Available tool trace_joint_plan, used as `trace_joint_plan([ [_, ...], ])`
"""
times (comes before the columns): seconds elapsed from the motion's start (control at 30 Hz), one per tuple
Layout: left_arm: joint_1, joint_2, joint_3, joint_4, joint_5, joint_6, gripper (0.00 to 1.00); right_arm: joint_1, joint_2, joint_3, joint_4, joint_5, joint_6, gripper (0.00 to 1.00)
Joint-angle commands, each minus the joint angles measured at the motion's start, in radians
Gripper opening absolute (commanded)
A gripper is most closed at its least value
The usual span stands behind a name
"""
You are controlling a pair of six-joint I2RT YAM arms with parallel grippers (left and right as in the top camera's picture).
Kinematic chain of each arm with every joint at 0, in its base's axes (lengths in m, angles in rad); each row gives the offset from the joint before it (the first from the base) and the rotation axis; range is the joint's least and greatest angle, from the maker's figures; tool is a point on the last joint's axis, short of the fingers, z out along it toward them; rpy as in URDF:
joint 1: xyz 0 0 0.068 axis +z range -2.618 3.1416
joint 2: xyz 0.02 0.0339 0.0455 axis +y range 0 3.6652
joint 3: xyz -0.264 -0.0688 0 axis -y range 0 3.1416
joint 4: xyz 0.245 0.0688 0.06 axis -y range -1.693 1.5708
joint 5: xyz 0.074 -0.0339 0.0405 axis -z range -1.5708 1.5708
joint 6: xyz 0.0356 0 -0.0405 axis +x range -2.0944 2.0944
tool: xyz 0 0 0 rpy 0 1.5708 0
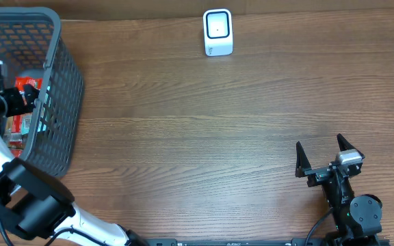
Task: Scan the item barcode
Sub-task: 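Move the left gripper left into the grey basket, then grasp the green-and-orange wrapped snack bar with the left gripper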
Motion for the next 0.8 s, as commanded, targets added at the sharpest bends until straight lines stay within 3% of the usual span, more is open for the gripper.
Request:
trace_joint_plan([
  [0.0, -0.035, 0.051, 0.022, -0.009, -0.051, 0.043, 1.00, -0.003, -0.010, -0.010, 0.006, -0.001, -0.002, 1.00],
  [0.77, -0.048, 0.167, 0.006, -0.023, -0.126, 0.009, 1.00, -0.003, -0.010, -0.010, 0.006, -0.001, -0.001, 1.00],
])
